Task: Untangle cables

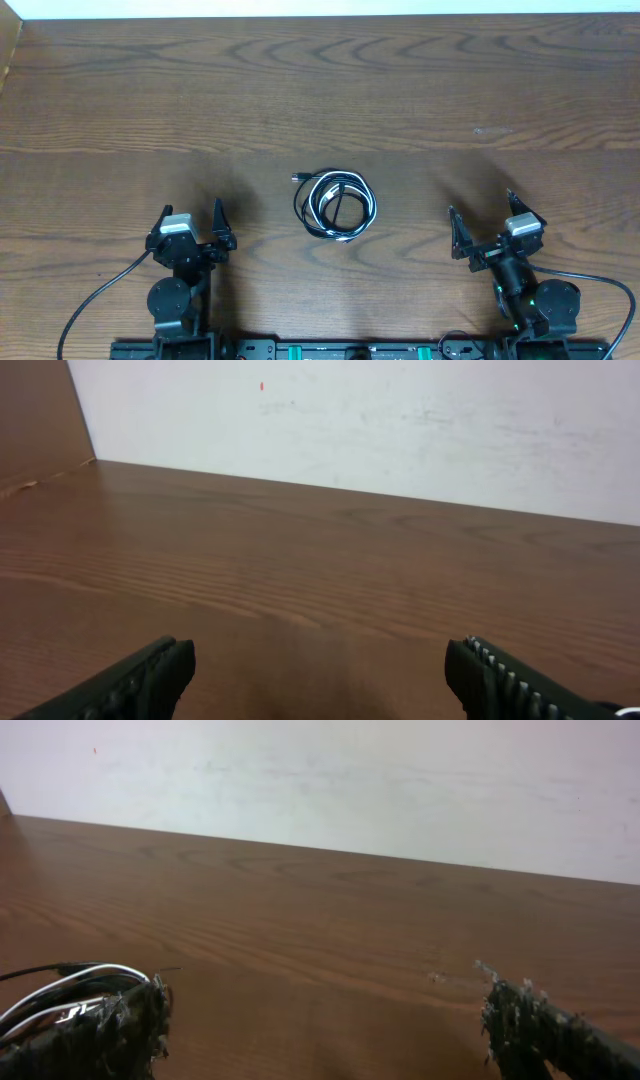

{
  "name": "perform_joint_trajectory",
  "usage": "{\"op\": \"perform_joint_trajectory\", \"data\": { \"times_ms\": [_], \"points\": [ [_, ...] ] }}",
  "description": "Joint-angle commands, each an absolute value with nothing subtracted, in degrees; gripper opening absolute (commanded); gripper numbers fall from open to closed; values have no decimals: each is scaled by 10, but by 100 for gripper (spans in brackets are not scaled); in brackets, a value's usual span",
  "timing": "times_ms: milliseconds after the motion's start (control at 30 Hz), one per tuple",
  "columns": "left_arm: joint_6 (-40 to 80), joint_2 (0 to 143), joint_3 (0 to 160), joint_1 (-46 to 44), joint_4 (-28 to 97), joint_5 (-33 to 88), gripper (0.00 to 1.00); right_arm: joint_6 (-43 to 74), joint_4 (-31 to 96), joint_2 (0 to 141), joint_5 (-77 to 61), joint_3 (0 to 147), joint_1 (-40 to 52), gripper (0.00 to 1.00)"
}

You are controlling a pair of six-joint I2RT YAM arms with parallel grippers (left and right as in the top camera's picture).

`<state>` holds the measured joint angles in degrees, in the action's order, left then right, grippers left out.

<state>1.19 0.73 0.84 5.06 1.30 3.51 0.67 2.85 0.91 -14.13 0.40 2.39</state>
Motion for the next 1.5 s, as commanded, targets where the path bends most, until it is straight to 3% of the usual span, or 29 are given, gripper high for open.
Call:
{"op": "perform_joint_trajectory", "data": {
  "times_ms": [0, 700, 867, 1467],
  "points": [
    [2, 3, 2, 48, 38, 36, 85, 12, 32, 8, -141, 3, 27, 99],
    [2, 3, 2, 48, 38, 34, 85, 12, 32, 8, -141, 3, 27, 99],
    [-41, 3, 2, 48, 38, -30, 85, 12, 32, 8, -141, 3, 27, 99],
    [-34, 3, 2, 48, 41, -13, 85, 49, 31, 8, -151, 3, 27, 99]
  ]
}}
